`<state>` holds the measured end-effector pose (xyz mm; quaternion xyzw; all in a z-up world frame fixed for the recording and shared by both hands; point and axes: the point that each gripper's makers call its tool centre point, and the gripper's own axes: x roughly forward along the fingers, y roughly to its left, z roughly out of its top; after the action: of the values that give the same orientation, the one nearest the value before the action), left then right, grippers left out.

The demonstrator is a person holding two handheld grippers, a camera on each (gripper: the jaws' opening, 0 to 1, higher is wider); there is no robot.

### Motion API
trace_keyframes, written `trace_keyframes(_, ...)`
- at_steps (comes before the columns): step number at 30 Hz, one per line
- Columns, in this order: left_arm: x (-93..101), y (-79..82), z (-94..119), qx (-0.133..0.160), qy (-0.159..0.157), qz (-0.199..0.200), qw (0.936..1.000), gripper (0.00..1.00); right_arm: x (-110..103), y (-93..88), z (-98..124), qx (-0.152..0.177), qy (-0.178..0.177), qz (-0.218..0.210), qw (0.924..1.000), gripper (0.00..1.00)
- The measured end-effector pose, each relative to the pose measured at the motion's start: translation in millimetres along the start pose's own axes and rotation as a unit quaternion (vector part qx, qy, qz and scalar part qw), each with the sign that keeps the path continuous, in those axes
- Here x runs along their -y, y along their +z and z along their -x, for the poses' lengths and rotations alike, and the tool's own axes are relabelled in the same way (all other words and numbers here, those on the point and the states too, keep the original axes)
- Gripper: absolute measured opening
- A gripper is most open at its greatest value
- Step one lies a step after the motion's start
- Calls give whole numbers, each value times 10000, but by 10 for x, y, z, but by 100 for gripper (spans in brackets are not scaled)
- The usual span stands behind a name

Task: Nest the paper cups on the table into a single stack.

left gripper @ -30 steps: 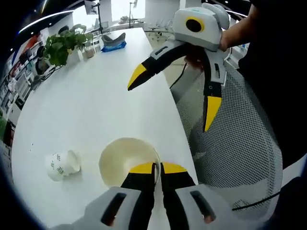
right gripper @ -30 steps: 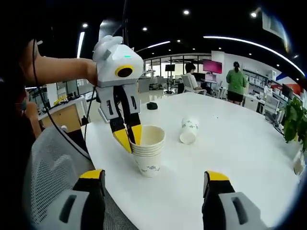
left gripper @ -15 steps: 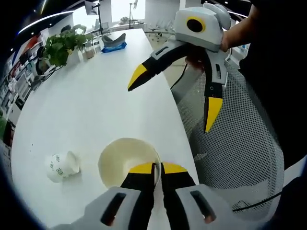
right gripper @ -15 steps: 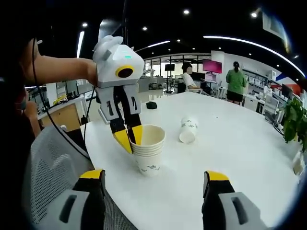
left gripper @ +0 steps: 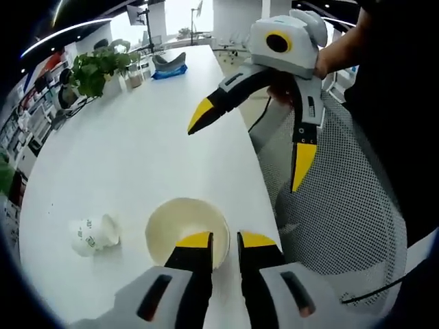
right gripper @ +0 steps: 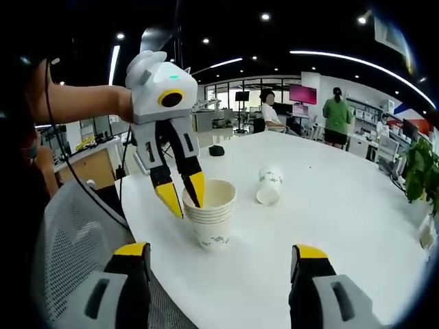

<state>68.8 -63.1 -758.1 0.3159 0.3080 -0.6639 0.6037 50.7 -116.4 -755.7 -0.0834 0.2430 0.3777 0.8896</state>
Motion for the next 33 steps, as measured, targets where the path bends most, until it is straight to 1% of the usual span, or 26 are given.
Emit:
trace_keyframes(4,-64,0,77,171,183,141,9996,18,2,2,1,-5,4,-50,10000,85)
trace_keyframes(8,-78,73,175,447,359,329,9978,20,16,18,8,19,9,-125,9999,85)
trace_keyframes(10,-64,112,212,533,423,396,9969,21,22,26,9,18,11,-148,9999,85)
trace_keyframes(15,-106,137,314,855,716,684,9914,28,51,75,3,-5,9,-97,10000,85)
trace_keyframes(16,-108,137,327,902,749,723,9905,29,70,93,1,-20,-2,-67,10000,84)
trace_keyframes(17,-154,99,340,956,802,795,9890,30,82,107,-1,-23,-5,-51,10000,84)
trace_keyframes(20,-189,-3,379,1038,899,935,9861,32,120,156,-10,-34,-12,-14,10000,84)
trace_keyframes(22,-182,-34,415,1108,983,1019,9837,34,176,180,-33,-135,-40,63,9999,83)
trace_keyframes(23,-185,-48,439,1178,1058,1098,9813,36,192,190,-40,-155,-46,98,9998,82)
trace_keyframes(26,-188,-68,490,1333,1202,1236,9760,41,252,244,-80,-144,-11,106,9998,81)
trace_keyframes(27,-191,-82,510,1394,1273,1303,9733,43,270,265,-104,-145,6,112,9998,81)
trace_keyframes(31,-156,-134,578,1455,1442,1500,9672,48,318,307,-187,-206,67,162,9996,81)
trace_keyframes(32,-152,-156,607,1476,1533,1595,9640,50,345,315,-219,-227,89,171,9996,80)
trace_keyframes(33,-147,-163,624,1504,1580,1628,9622,52,355,320,-236,-244,102,172,9995,80)
